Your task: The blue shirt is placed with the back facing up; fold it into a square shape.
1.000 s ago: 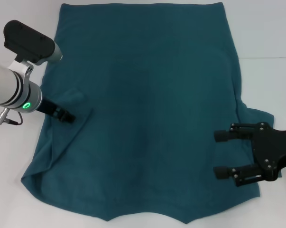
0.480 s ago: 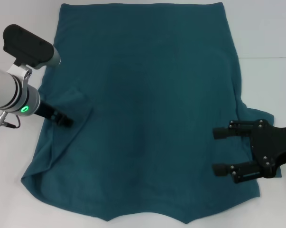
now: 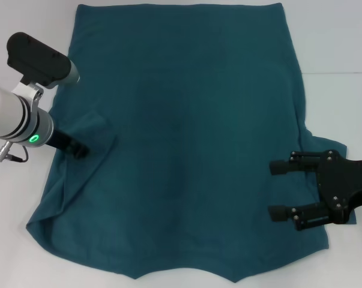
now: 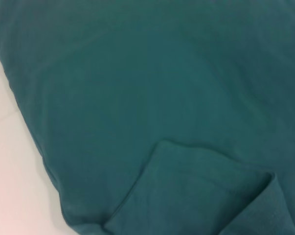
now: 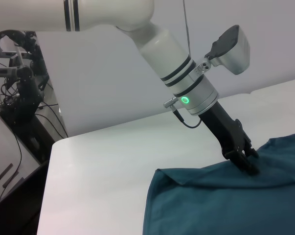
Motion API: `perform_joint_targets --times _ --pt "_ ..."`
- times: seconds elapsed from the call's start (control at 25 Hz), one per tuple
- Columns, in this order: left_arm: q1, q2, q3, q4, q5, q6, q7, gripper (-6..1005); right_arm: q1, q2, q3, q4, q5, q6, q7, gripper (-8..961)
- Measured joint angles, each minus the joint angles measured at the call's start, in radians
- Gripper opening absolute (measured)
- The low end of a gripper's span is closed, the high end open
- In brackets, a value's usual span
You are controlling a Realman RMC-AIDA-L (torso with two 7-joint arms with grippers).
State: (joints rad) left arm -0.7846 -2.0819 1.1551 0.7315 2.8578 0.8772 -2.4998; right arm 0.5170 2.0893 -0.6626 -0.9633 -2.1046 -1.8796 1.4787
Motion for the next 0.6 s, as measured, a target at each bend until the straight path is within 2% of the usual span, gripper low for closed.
perform_joint_targets --times 0.16,0.28,0.52,0.6 --pt "0.004 -0.003 0.008 0.02 0.0 0.004 0.001 483 0.0 0.0 0.0 0.0 0.0 0.0 0.001 941" --pt "0.01 -0.006 0.009 0.041 0.0 0.01 0.0 240 0.0 0.0 -0.002 0.0 0.0 0.0 0.002 941" --pt "0.011 -0.006 0.011 0.03 0.0 0.014 0.001 54 -0.002 0.0 -0.002 0.003 0.0 -0.007 0.004 940" --pt "0.012 -0.006 0.012 0.029 0.0 0.014 0.001 54 -0.003 0.0 -0.002 0.003 0.0 -0.008 0.003 940"
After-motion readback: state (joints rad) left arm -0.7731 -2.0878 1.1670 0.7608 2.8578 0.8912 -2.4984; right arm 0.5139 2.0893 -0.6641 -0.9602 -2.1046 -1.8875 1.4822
